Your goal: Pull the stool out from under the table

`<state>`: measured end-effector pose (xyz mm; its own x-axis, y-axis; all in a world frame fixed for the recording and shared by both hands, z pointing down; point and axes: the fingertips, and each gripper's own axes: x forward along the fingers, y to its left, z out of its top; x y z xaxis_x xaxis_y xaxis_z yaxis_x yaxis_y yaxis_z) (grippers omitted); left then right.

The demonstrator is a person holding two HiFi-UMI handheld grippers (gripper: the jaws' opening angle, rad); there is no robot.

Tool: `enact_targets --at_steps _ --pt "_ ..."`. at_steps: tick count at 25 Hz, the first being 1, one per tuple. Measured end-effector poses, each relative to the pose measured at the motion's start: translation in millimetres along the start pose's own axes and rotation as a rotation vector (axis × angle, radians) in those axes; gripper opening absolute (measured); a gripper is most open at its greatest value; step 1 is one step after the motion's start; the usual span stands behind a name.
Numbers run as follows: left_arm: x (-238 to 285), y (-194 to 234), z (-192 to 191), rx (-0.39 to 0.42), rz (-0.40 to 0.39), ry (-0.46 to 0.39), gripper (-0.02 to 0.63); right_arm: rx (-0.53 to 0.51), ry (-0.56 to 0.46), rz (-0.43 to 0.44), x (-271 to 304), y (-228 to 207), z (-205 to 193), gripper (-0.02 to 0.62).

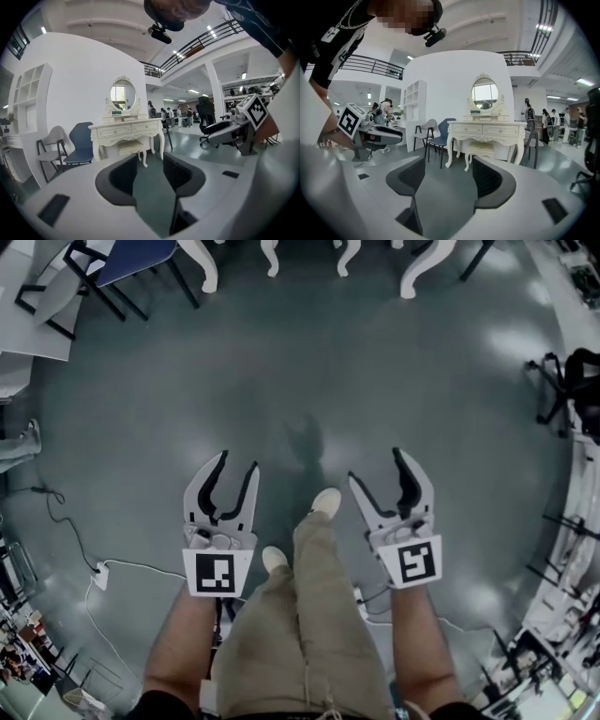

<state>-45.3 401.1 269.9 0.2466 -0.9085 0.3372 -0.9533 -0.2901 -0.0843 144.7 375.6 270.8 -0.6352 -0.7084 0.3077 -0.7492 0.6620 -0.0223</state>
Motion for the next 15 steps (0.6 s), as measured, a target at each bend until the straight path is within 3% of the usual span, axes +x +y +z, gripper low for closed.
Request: enact_targets --at_steps 5,8,15 --pt "61 -18 8 -0.038 -0.024 0.068 0.218 0.019 0.033 0.002 10 -61 3 0.293" --pt "90 -21 17 -0.026 -0.033 0.05 0.225 0.013 0.035 0.013 19 -84 5 0.293" --pt "120 1 33 -0.064 0.04 0.056 0.225 -0.006 0.034 0.067 43 -116 20 0.293"
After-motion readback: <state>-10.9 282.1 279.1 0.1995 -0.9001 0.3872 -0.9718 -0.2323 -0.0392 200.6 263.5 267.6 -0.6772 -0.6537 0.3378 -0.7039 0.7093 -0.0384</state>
